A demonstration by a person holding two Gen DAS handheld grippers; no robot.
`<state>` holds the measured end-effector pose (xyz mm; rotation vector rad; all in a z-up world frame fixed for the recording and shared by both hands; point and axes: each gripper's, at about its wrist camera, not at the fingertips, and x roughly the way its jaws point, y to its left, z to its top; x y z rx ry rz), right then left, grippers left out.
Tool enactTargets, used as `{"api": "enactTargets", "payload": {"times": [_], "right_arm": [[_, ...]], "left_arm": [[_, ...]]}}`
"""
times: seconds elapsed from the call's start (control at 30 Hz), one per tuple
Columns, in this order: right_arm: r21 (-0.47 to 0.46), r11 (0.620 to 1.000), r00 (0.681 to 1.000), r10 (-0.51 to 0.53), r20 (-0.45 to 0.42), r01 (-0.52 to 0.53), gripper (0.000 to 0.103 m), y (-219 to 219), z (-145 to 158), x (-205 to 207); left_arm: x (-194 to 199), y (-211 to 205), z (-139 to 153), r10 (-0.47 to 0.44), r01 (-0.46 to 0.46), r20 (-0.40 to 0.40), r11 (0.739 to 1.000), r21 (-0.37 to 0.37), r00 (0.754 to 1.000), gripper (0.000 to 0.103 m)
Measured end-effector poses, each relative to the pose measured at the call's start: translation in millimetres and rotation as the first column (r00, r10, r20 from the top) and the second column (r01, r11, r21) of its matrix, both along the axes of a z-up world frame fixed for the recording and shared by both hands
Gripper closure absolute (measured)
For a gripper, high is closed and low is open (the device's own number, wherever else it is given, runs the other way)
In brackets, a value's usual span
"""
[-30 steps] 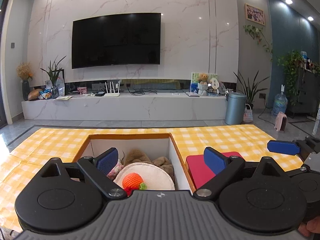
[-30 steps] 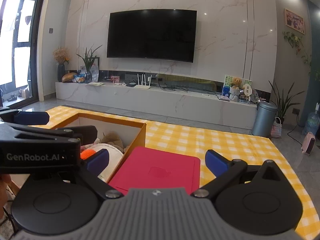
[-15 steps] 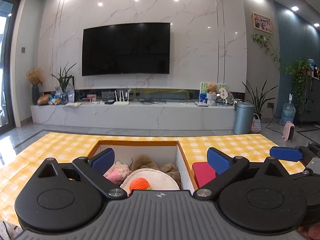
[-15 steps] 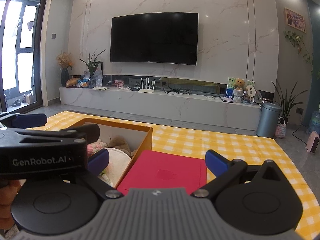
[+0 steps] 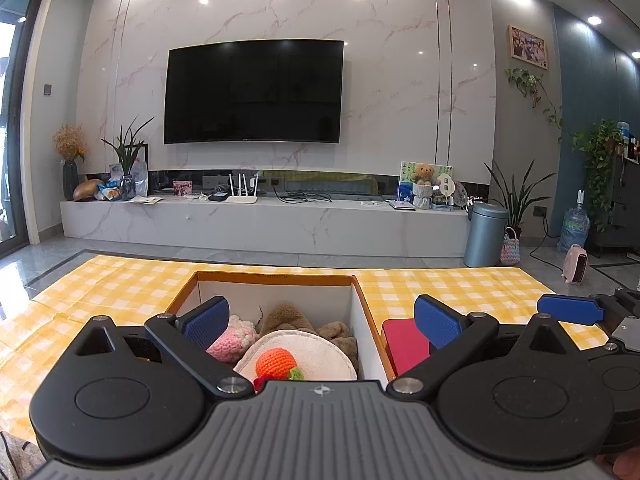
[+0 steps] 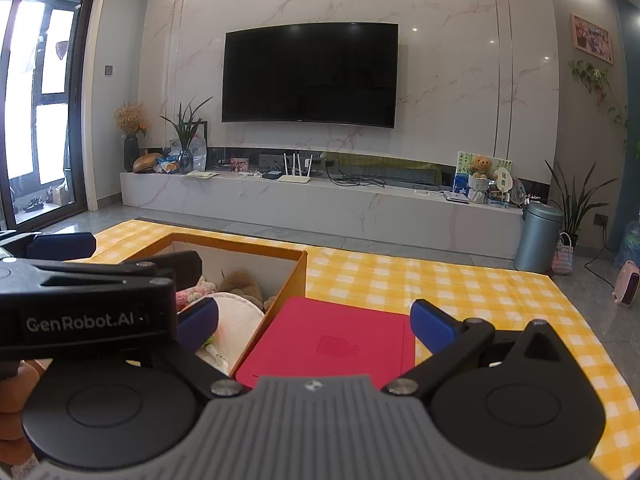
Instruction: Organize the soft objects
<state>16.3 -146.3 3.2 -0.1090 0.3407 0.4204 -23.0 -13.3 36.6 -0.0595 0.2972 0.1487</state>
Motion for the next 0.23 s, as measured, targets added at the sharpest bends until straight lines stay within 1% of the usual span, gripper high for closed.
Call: {"api": "enactTargets", "payload": {"times": [0.23], "right_arm": [[-0.008,1.000,1.000,-0.001,-0.010,0.001,0.003,1.6,-1.9,1.7]], "left_arm": [[1.5,-0.3,-3.1,-0.002,0.002,-0.008,1.000,0.009,1.000,0.000]]}}
